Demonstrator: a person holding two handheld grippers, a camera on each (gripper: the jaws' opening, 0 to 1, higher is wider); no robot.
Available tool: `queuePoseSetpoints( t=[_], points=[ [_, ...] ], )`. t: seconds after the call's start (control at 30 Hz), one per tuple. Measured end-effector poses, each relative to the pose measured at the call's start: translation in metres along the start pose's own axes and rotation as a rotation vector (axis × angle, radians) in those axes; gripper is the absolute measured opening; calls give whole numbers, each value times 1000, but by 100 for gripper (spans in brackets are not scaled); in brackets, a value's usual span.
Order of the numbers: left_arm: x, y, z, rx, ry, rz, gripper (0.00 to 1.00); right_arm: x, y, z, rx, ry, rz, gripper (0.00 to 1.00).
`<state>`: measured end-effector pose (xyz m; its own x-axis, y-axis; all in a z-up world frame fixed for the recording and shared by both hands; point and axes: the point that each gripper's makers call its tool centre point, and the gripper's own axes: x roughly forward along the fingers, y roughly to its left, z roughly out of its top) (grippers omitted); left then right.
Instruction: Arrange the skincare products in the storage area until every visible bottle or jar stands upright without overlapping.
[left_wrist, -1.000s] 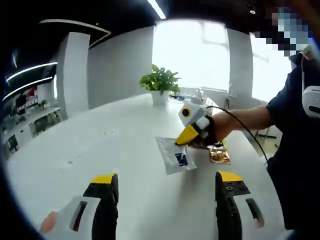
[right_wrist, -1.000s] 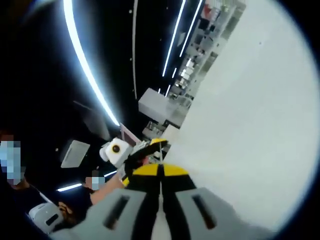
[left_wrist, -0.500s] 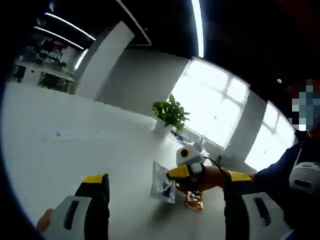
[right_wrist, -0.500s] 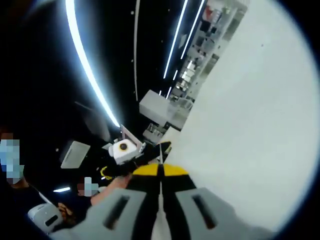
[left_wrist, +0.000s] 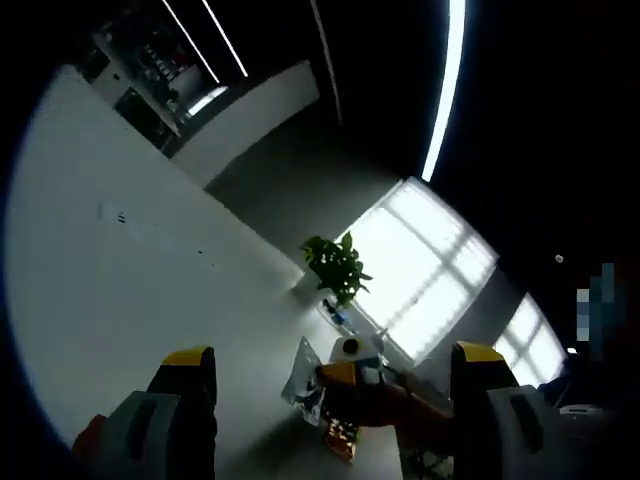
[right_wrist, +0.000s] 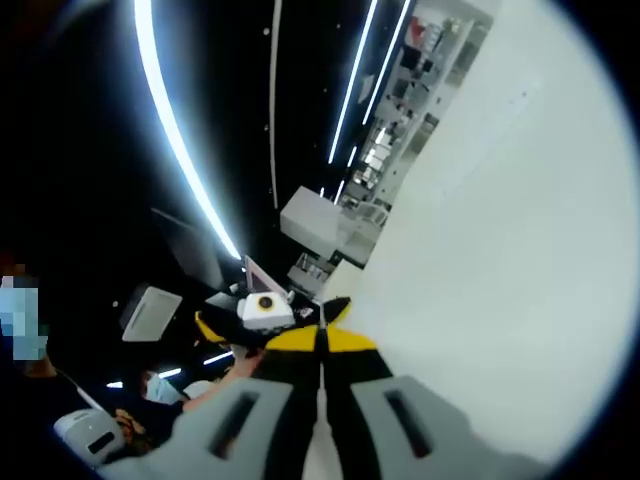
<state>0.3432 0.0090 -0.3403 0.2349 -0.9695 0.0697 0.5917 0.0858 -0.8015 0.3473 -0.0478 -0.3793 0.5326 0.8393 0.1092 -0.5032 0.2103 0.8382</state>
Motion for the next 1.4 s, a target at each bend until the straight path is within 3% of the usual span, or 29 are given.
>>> queuePoseSetpoints(
  t=[0.13,0.3,0.47,0.83,0.97,1.07,1.2,1.4],
  points=[
    [4,-7,-2,-58,-31,-24,99,-1,4,2,8,-33,6,0],
    [6,-9,-5,-92,-16,-35,98,2,6,4,14,-67,3,0],
    [7,-9,-9,-96,0,-35,95,8,12,7,43,-118,20,0],
    [7,-19,-12,-95,19,-65,78,15,26,21,127,-259,84,0],
    [7,-16,-8,-100,2,-55,77,16,32,24,134,-265,105,0],
    [7,-16,-7,-106,-1,-59,70,15,31,31,136,-282,117,0],
    [6,-16,-8,-108,4,-66,54,17,37,27,152,-293,129,0],
    [5,-17,-7,-122,-6,-78,45,23,44,15,161,-286,138,0]
  ],
)
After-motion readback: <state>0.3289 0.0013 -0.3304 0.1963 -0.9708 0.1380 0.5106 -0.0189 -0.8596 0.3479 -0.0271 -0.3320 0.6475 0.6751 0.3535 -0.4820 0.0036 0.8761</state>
